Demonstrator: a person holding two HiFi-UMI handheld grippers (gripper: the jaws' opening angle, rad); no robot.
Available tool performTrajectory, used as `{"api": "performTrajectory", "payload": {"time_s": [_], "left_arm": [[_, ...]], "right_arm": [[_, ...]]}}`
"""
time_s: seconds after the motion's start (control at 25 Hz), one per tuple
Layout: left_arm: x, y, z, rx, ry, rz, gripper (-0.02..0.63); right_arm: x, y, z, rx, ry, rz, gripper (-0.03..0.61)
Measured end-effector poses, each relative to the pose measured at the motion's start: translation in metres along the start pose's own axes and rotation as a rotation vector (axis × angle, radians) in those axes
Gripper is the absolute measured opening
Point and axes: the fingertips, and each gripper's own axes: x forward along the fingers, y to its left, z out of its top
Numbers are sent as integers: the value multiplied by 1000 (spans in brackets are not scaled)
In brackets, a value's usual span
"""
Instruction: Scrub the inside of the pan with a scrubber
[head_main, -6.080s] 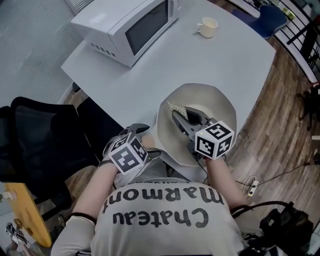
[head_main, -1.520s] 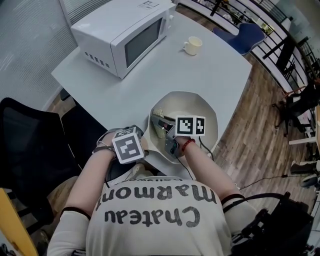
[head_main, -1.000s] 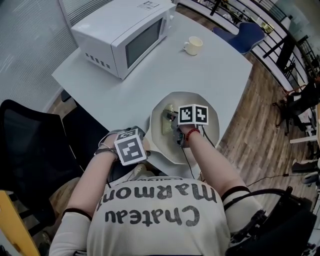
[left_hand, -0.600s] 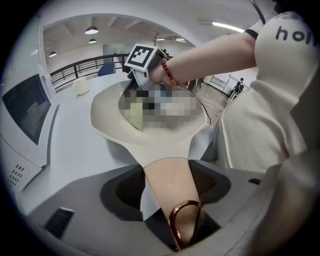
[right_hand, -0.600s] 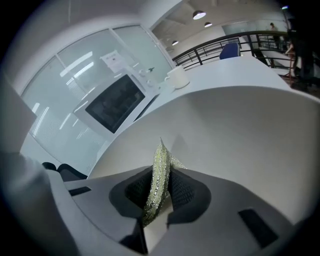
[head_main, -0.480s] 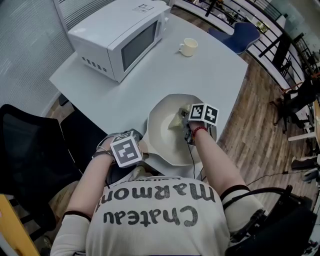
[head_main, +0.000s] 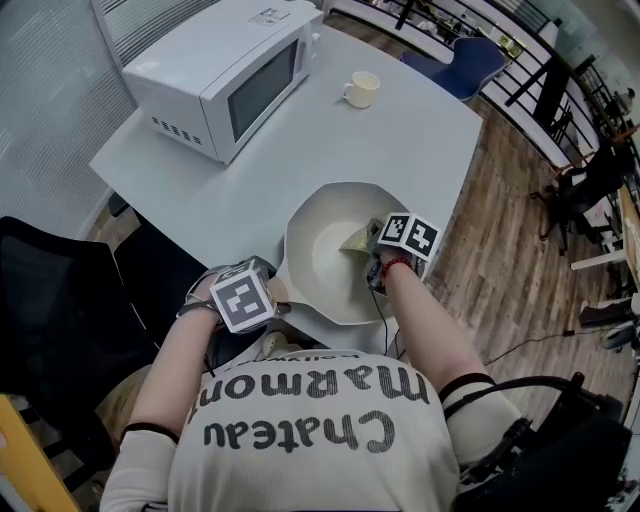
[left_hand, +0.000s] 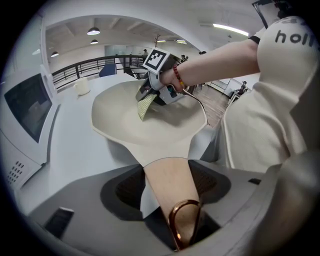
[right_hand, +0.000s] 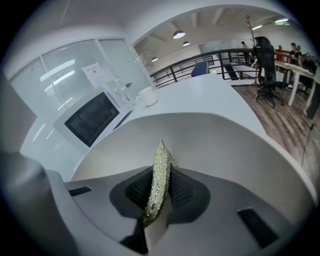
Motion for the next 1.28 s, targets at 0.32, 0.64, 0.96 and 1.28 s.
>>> {"api": "performTrajectory", "payload": {"time_s": [0.32,0.64,0.96,1.28], "left_arm": [[-2,-7,-3,-4,-12,9,278],[-5,-6,-2,-60,-26,50,269],[-3,-6,-2,-25,-23,74,272],[-5,-8,-2,-11,-6,53,275]], "right_arm": [[-27,-22,-15,181,-78,-86,61],[-54,-42,-31,388,-160,-174,61],[-62,11,-27,282,-165,106,61],[-80,185,-92,-258,192,690,61]]}}
